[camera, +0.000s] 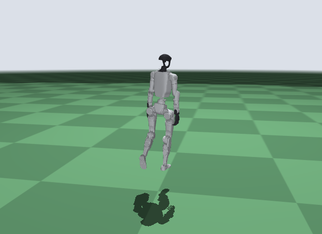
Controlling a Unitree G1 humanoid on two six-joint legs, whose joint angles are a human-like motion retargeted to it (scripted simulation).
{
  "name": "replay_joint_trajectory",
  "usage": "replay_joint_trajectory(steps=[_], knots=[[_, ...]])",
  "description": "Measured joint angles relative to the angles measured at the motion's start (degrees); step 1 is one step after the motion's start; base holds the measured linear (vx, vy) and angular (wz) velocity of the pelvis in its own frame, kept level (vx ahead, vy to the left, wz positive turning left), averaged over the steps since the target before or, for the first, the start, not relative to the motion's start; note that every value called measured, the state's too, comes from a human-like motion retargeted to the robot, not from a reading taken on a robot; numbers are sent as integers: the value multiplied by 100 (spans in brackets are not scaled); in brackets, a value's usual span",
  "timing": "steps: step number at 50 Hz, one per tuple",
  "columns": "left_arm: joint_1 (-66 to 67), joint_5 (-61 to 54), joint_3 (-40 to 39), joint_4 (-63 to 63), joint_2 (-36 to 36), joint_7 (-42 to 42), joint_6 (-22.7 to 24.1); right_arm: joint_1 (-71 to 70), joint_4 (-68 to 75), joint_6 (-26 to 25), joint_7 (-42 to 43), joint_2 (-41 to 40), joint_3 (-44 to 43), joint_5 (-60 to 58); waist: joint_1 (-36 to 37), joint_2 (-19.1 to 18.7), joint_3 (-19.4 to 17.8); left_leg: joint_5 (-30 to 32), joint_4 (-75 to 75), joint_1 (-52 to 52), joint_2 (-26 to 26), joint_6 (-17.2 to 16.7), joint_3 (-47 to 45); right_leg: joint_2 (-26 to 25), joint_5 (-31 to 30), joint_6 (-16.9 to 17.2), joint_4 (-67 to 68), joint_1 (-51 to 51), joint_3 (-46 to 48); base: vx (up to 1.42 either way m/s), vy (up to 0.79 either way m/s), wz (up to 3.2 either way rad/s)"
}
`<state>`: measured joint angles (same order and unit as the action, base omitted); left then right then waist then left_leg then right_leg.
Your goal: Stand up
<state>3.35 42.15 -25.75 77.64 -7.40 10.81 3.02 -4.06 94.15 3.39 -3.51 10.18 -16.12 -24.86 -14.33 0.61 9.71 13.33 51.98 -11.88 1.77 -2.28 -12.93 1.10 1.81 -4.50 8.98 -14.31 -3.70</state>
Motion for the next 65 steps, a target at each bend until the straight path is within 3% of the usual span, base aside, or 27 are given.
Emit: replay_joint_trajectory(steps=[5,10,15,17,19,23,24,26,30,35,38,42,45,48,50,53,55,57,60,65], knots=[[462,-150,-382,108,-74,9,-9,-537,-490,317,16,-138,256,-49,523,-62,-137,-796,-607,-1111,-434,175,-279,-286,293,-261,-184,626,-251,65,2,-71],[936,-158,-754,280,-189,-4,-33,-898,-837,626,26,-186,410,-6,1051,-430,-333,-681,-3251,-1517,-739,-54,65,-892,665,-623,-255,1345,-605,78,11,-75],[1347,-109,-1109,729,-440,-67,-193,-926,-843,674,-22,-224,501,-37,978,-482,-314,-609,-5156,-1608,-634,188,-25,-1068,950,-850,-243,2031,-714,89,14,-6],[1480,-121,-1269,960,-557,-104,-316,-772,-792,633,-25,-275,524,-107,1092,-432,-165,-574,-4763,-1605,-731,318,-213,-1124,703,-822,-50,2115,-894,88,10,-69],[1530,-201,-1403,1181,-639,-154,-470,-572,-694,582,-8,-314,512,-172,1133,-371,-38,-600,-4392,-1591,-727,451,-148,-1166,82,-737,185,2170,-848,88,12,-61],[1401,-488,-1637,1404,-596,-226,-630,-182,-315,407,34,-330,571,-138,1115,-292,-77,-950,-4026,-1300,-985,339,-20,-1305,-2255,-473,1345,1999,-502,81,10,-53],[1324,-590,-1577,1401,-561,-206,-609,-100,-206,358,49,-296,575,-124,1021,-351,-109,-1072,-4030,-1149,-1023,318,-3,-1355,-2576,-381,1848,1782,-271,83,15,13],[1098,-730,-1364,1367,-483,-162,-577,75,-65,259,57,-205,543,-153,827,-539,-109,-1294,-4073,-866,-1161,256,-121,-1325,-2658,-300,2791,1244,338,72,15,20],[314,-489,-878,1198,-318,-194,-538,531,-153,188,0,-23,262,-243,779,-691,-85,-1590,-4274,-304,-1225,86,-423,-1262,-1510,-572,4021,91,764,74,21,-12],[-623,-193,-203,551,-115,-18,-175,890,-104,203,3,153,-43,1,256,-607,-261,-1805,-4696,511,-788,32,-240,-1408,-847,200,3506,-1030,248,69,14,78],[-1032,-188,-26,172,-65,8,59,988,21,126,16,231,-90,-16,-75,-431,-247,-2024,-4810,942,-447,18,-153,-992,-762,638,2054,-1267,14,72,6,57],[-1469,-240,131,-163,-42,5,285,1010,187,30,14,307,-158,-51,-480,-61,-336,-2333,-4856,1699,99,-3,141,-199,-607,1493,-174,-1258,87,88,-1,75],[-1621,-289,176,-248,-46,26,391,1002,270,6,38,317,-152,-91,-394,-16,-263,-2353,-4831,2122,214,-161,167,-218,-489,1800,-982,-1305,533,97,-8,-9],[-1530,-280,276,-272,2,87,440,960,324,-55,53,294,-196,-112,-422,-151,-100,-1827,-4485,2200,175,-377,522,-114,-721,1242,-565,-1233,913,93,-7,40],[-1355,-224,346,-263,40,116,445,921,325,-87,72,260,-269,-120,-534,-140,-37,-1051,-4058,2256,340,-491,901,-28,-1086,1197,-410,-1113,723,111,-11,89],[-951,-78,445,-112,63,41,360,777,325,-65,23,176,-322,-74,-242,-37,44,864,-2748,1838,616,-700,815,-85,-813,543,-90,-774,170,92,-4,-1],[-665,58,374,69,58,-53,284,598,292,-47,11,118,-252,-52,-11,157,44,1332,-1282,1163,587,-476,328,112,-510,482,19,-478,-172,87,-4,-36],[-421,96,184,278,-46,-38,205,316,186,-23,15,52,-116,-127,82,240,42,1100,-374,568,428,-327,93,279,-299,386,-21,-192,101,89,-5,-27],[10,132,-210,492,-182,6,74,-125,-46,68,-6,-56,88,-265,209,233,21,-234,253,-215,-91,47,-346,130,-127,166,-144,161,30,73,-2,-30],[782,-119,-772,767,-348,-111,-12,-702,-559,456,-16,-176,396,-211,577,82,-164,-1107,-976,-1118,-427,157,-300,-202,225,-131,-310,814,-76,69,4,-51]])
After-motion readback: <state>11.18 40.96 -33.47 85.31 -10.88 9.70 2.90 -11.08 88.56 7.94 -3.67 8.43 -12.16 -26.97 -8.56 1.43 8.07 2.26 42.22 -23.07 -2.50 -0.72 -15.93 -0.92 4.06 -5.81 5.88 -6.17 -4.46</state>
